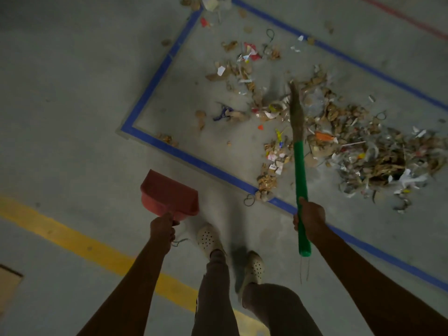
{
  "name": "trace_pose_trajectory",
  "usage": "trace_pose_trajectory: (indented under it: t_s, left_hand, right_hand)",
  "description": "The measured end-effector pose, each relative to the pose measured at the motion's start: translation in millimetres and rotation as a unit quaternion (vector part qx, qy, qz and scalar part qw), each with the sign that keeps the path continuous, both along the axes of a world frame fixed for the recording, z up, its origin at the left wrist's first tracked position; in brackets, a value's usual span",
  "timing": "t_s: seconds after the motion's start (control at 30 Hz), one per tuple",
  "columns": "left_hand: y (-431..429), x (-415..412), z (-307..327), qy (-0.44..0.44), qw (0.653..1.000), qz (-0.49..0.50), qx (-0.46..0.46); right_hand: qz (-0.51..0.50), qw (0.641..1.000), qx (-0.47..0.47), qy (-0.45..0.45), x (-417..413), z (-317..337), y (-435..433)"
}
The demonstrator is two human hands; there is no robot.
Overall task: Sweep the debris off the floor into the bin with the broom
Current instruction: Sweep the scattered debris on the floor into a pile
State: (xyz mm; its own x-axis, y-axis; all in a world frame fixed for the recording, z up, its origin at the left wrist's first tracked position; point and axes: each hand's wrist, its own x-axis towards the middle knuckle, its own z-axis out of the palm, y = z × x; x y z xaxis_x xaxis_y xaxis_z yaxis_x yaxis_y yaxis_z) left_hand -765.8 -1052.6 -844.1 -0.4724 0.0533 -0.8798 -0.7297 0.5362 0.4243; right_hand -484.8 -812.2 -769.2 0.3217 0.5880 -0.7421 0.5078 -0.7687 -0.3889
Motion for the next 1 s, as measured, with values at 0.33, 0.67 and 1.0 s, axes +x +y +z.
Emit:
trace_pose_trajectory:
  t_s: [0.33, 0.67, 1.0]
  left_hand:
    - [38.5, -8.6, 3.4, 0.025, 0.999, -0.002, -0.02]
    - [52.3, 20.1, 13.7, 0.026, 0.998, 0.041, -0.026]
    - [85.8, 41.2, 16.5, 0.025, 0.999, -0.001, -0.022]
  right_hand:
    - [0.305, 0.951, -0.048, 0.034, -37.7, -10.1, -42.3]
    - [0.31, 0.922, -0.216, 0.08, -83.6, -84.1, -8.2]
    - [0.03, 0.994, -0.089, 0.053, -4.8, -80.8, 104.0]
